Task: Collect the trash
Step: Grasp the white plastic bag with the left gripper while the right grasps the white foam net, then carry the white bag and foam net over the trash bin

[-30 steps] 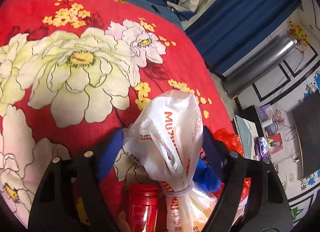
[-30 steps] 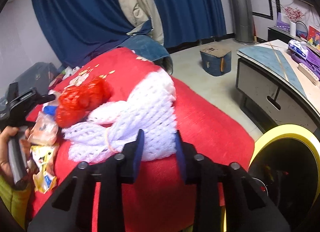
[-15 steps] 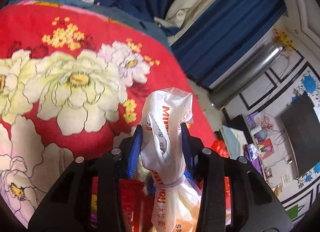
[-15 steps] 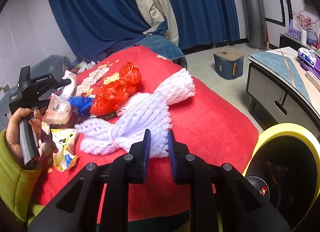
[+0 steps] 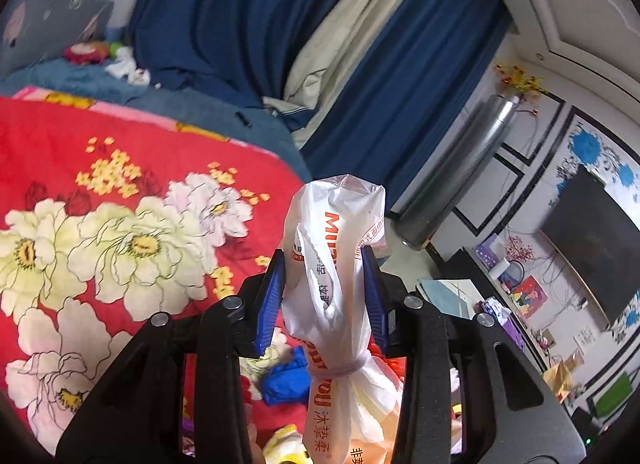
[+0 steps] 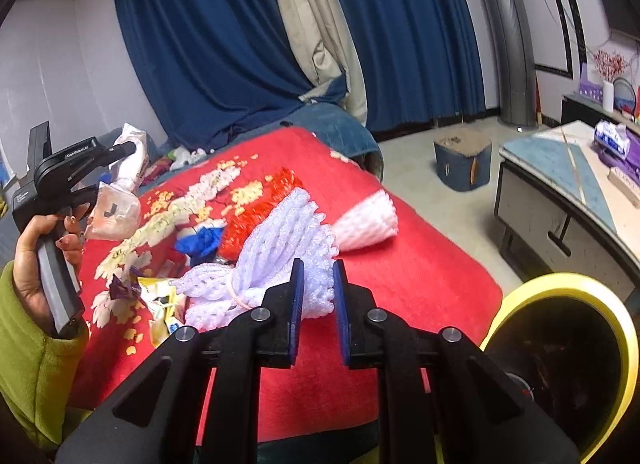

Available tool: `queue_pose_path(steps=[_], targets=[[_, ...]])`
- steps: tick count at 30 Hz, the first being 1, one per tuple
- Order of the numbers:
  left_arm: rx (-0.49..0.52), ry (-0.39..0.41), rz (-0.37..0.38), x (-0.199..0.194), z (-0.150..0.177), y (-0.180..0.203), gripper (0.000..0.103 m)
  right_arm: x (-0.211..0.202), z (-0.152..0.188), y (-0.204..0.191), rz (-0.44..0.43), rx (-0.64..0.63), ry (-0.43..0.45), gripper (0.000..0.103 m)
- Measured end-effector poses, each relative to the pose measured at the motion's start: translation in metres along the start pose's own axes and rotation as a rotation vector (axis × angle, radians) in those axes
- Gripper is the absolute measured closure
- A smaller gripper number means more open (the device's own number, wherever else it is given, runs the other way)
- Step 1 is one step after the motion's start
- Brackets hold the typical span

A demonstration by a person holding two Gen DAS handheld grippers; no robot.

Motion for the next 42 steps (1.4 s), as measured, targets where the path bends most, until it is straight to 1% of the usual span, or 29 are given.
queue_pose_path(steps=[5, 8, 19, 29, 42], targets=[[0.053, 0.028, 0.024, -0.010, 0.003, 0.023, 0.073, -0.015, -0.010, -0.005, 0.013, -0.031, 0.043, 0.089], [0.082, 0.025, 0.042, -0.011, 0.008, 0.036, 0.073, -0.024, -0.015, -0.004, 0.021, -0.038, 0.066, 0.089], [0.175, -0.038, 0.114, -0.002, 0.045, 0.084, 0.073, -0.061, -0.026, 0.021, 0.075, -0.010, 0.135, 0.089], [0.256, -0.095, 0.172, 0.008, 0.080, 0.124, 0.073, -0.081, -0.020, 0.044, 0.123, 0.019, 0.151, 0.089], [0.335, -0.133, 0.250, 0.016, 0.124, 0.178, 0.073, -0.110, -0.006, 0.082, 0.196, 0.087, 0.173, 0.089]])
Point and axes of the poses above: each gripper's, at about its wrist camera, not at the fingertips, and x roughly the way its jaws point, y to its right, z to its underside, the point moved 10 cm from there along x, roughly the way its jaws point, and after that the axes turned 6 degrees about -y, right-handed, at the moved point
